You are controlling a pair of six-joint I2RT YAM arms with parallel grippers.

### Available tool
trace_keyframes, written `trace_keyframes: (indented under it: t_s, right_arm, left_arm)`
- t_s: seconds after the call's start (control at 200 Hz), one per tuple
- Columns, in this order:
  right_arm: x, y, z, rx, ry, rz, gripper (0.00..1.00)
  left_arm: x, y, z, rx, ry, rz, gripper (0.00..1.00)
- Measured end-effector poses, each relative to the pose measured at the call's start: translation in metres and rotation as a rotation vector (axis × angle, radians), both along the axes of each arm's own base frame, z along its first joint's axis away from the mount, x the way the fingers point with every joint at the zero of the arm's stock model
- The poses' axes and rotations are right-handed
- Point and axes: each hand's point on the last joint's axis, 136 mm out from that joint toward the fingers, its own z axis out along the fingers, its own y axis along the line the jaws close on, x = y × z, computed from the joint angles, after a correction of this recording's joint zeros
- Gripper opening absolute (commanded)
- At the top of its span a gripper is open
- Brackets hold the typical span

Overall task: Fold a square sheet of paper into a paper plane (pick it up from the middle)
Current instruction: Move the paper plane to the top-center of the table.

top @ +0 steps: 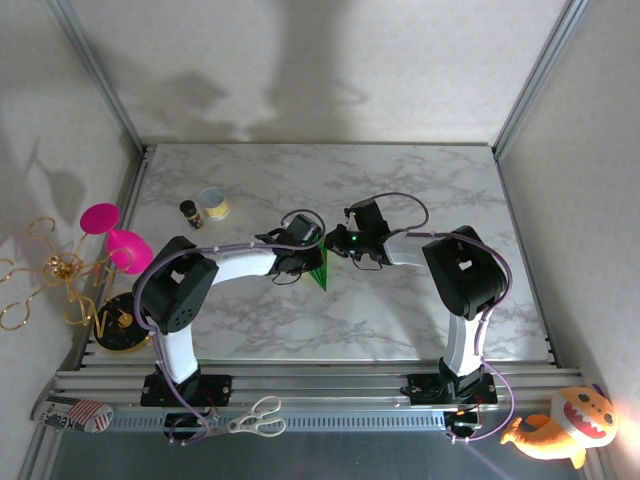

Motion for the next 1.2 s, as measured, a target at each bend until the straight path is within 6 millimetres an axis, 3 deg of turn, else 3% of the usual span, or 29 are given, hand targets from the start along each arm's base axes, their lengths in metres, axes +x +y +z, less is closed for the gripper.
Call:
trace_keyframes:
  t_s: [0.205,0.391,0.566,0.951,1.202]
  right_arm:
    - [-0.001,0.001,0.0,-0.001,0.0,0.002,0.14]
    - [0.002,-0.004,0.005,-0.023,-0.026,-0.009,0.27]
    - [0.009,-0.006,0.023,-0.029,-0.076,-0.026,0.28]
    - [0.013,-0.016,0.022,-0.082,-0.094,-0.059,0.32]
    - [0.017,-0.023,0.03,-0.098,-0.113,-0.087,0.33]
  left_arm:
    - [0.0,0.001,-0.001,0.01,0.01,0.005,0.14]
    - [0.004,0.002,0.005,0.03,0.001,0.01,0.16]
    - [0.006,0.002,0.008,0.041,-0.003,0.004,0.18]
    - [0.005,0.003,-0.004,0.096,0.038,-0.027,0.15]
    - [0.009,0.006,0.003,0.139,0.025,-0.04,0.12]
